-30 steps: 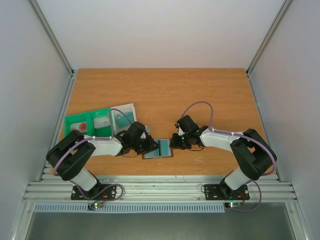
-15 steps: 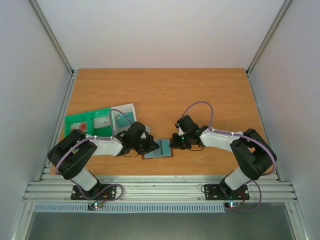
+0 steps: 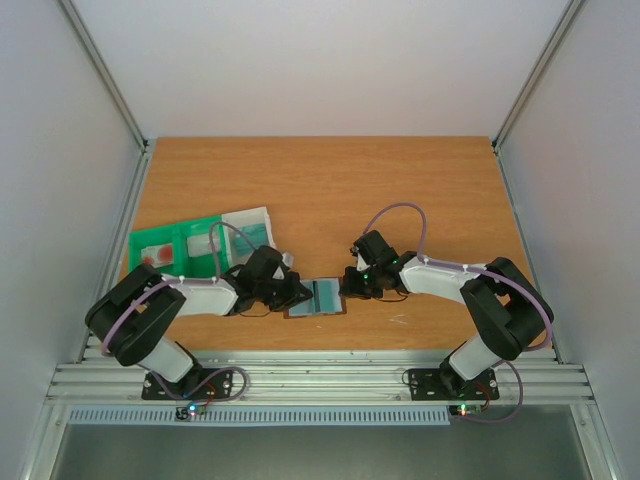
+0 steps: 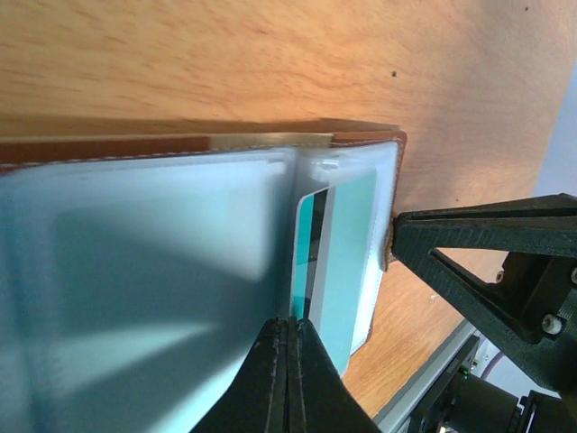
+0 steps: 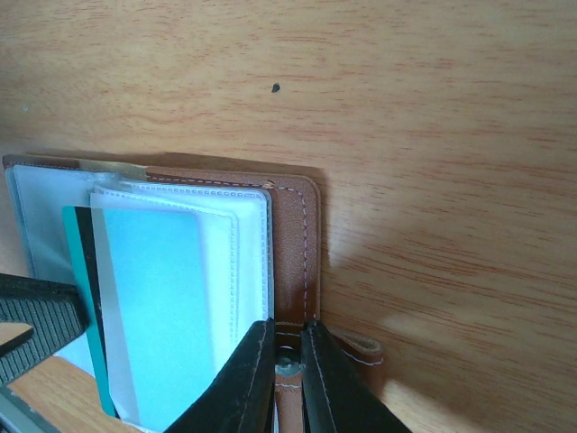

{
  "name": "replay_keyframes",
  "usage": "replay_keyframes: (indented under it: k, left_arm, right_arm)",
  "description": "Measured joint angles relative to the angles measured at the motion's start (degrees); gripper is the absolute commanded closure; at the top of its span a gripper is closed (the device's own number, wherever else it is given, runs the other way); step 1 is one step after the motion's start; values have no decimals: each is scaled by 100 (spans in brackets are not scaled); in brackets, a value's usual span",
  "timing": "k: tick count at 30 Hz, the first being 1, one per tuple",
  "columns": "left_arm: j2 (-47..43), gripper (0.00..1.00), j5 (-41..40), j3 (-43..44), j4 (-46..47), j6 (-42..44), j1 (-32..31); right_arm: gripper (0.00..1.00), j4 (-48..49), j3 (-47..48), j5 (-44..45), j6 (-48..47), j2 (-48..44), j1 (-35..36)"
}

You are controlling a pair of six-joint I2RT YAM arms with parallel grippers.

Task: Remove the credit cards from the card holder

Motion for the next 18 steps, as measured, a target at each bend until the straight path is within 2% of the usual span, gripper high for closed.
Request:
replay_keyframes:
  k: [7,16,18]
  left_arm:
    - [-417,100,125,-256,-28,9,289]
    - [-704,100,146,-256,-79,90,337]
    - [-704,95,144,-256,-92,109,337]
  right_arm:
    - [89,-52,7,57,-7,-20,0]
    - [81,-542,210,9,0,-297,0]
    - [80,-588,295,-44,15,-372,0]
